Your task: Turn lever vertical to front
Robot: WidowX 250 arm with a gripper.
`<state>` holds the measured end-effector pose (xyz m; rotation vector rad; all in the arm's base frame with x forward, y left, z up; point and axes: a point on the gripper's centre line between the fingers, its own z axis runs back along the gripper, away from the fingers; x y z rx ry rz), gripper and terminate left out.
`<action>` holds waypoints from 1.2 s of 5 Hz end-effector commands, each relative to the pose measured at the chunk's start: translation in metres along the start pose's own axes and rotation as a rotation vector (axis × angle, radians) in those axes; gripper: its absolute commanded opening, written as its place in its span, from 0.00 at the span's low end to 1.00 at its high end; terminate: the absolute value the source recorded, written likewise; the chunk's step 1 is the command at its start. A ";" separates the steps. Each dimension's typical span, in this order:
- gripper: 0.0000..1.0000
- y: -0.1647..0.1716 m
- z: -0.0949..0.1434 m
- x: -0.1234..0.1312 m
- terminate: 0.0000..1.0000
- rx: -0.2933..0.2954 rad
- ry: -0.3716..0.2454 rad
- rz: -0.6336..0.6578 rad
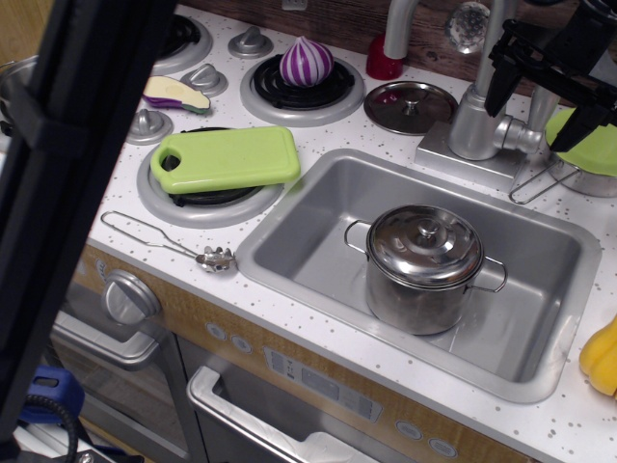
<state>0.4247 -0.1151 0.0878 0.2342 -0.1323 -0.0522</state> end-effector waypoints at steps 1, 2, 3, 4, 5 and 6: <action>1.00 0.000 0.000 0.000 0.00 0.000 0.000 0.000; 1.00 -0.002 0.012 0.009 0.00 0.028 -0.143 0.056; 1.00 0.000 0.030 0.027 0.00 0.095 -0.226 0.061; 1.00 0.002 0.042 0.039 0.00 0.121 -0.314 0.083; 1.00 0.001 0.043 0.046 0.00 0.152 -0.373 0.098; 1.00 0.006 0.038 0.055 0.00 0.135 -0.397 0.085</action>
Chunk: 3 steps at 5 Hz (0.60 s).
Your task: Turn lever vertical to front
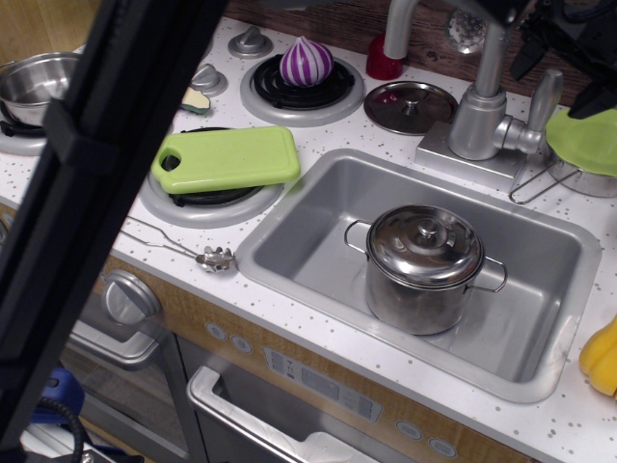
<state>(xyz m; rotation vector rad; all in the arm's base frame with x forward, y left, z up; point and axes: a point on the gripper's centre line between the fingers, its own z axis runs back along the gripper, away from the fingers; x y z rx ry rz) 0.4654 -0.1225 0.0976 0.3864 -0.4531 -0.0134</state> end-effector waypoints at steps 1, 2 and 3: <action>1.00 0.014 0.013 0.030 0.00 -0.062 -0.105 0.034; 1.00 0.016 0.002 0.035 0.00 -0.096 -0.109 0.030; 1.00 0.018 -0.003 0.038 0.00 -0.107 -0.106 0.037</action>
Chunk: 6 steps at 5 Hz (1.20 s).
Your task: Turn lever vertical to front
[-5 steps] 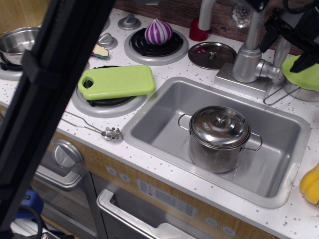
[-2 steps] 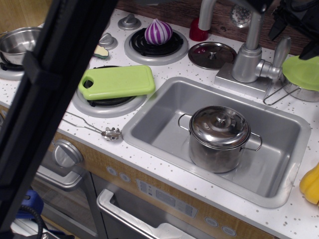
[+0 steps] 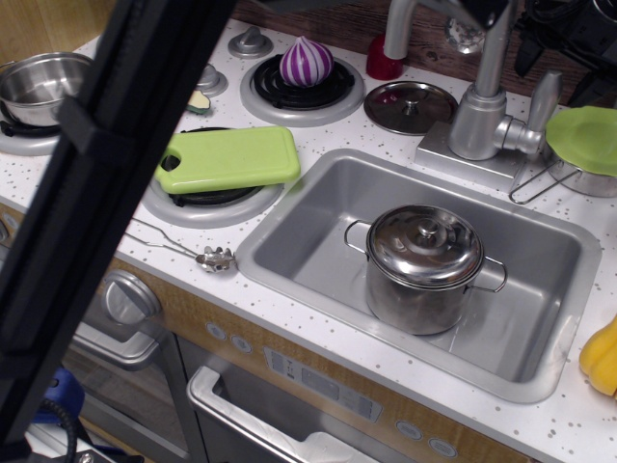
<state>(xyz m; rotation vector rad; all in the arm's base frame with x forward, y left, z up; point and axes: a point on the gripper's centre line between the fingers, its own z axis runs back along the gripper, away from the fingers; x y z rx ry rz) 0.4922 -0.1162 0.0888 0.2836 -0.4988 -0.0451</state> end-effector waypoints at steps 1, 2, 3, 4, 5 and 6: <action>0.00 0.007 0.026 0.014 0.00 0.011 -0.041 0.055; 0.00 0.000 0.037 0.005 0.00 0.024 -0.021 0.083; 0.00 -0.008 0.044 -0.010 0.00 0.012 0.009 0.117; 0.00 -0.012 0.040 -0.022 0.00 -0.015 0.022 0.146; 0.00 -0.015 0.033 -0.033 0.00 -0.052 0.035 0.158; 0.00 -0.016 0.026 -0.037 0.00 -0.068 0.034 0.160</action>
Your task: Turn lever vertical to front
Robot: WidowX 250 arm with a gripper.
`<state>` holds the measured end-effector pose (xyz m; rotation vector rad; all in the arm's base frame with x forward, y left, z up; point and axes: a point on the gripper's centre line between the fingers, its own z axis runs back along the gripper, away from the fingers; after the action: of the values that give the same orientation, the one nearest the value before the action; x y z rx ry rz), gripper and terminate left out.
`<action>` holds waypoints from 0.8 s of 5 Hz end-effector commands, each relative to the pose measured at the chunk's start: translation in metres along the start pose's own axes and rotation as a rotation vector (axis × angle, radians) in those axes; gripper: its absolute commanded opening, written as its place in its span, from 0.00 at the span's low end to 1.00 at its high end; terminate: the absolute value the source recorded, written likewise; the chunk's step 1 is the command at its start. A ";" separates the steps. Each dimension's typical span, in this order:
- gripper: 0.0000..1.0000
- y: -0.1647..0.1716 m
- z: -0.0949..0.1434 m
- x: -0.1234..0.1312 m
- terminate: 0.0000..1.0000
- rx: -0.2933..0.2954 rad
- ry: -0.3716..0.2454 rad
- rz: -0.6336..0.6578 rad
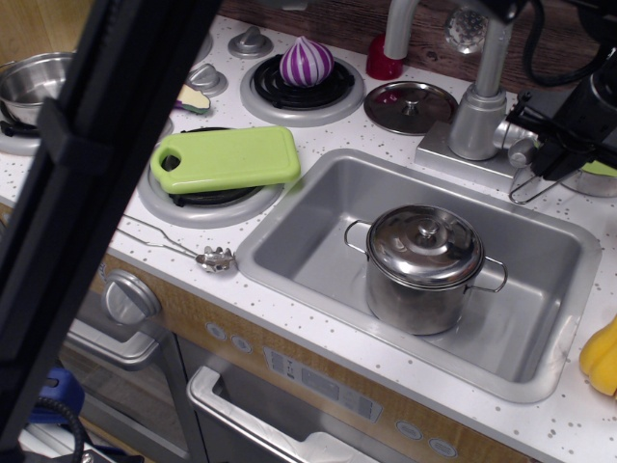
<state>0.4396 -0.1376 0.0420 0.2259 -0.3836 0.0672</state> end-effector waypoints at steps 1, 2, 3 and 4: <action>0.00 0.016 0.048 0.030 0.00 -0.026 -0.071 0.040; 0.00 0.021 0.059 0.035 0.00 0.033 -0.078 0.011; 0.00 0.023 0.066 0.040 0.00 0.068 -0.080 -0.004; 0.00 0.030 0.059 0.036 0.00 0.053 -0.089 -0.004</action>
<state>0.4414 -0.1263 0.0619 0.2908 -0.3736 0.0163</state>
